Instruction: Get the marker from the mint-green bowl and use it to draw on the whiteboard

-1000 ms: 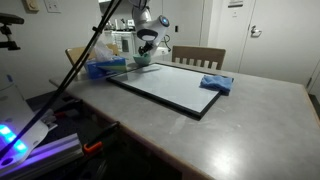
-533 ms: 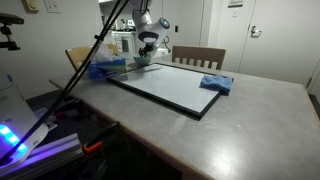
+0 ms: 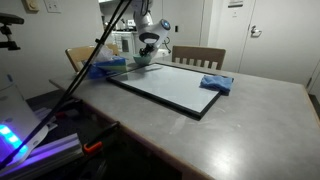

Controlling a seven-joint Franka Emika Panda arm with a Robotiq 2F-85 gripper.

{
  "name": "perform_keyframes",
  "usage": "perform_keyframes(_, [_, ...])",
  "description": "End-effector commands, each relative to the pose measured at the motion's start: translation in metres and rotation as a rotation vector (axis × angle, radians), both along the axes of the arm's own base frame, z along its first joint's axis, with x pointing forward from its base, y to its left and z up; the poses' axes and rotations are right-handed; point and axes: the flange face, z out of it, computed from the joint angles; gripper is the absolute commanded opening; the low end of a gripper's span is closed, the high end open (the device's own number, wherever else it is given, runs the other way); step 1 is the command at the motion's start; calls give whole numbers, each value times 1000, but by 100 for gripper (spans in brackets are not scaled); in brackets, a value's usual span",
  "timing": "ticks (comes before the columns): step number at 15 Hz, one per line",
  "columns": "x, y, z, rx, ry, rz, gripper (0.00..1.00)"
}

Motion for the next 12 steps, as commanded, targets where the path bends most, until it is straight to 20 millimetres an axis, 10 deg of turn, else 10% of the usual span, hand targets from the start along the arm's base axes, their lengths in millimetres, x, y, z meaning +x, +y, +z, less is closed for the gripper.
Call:
perform_keyframes(1, [5, -1, -1, 13, 1, 11, 73])
perform_keyframes(12, [4, -2, -4, 18, 14, 14, 63])
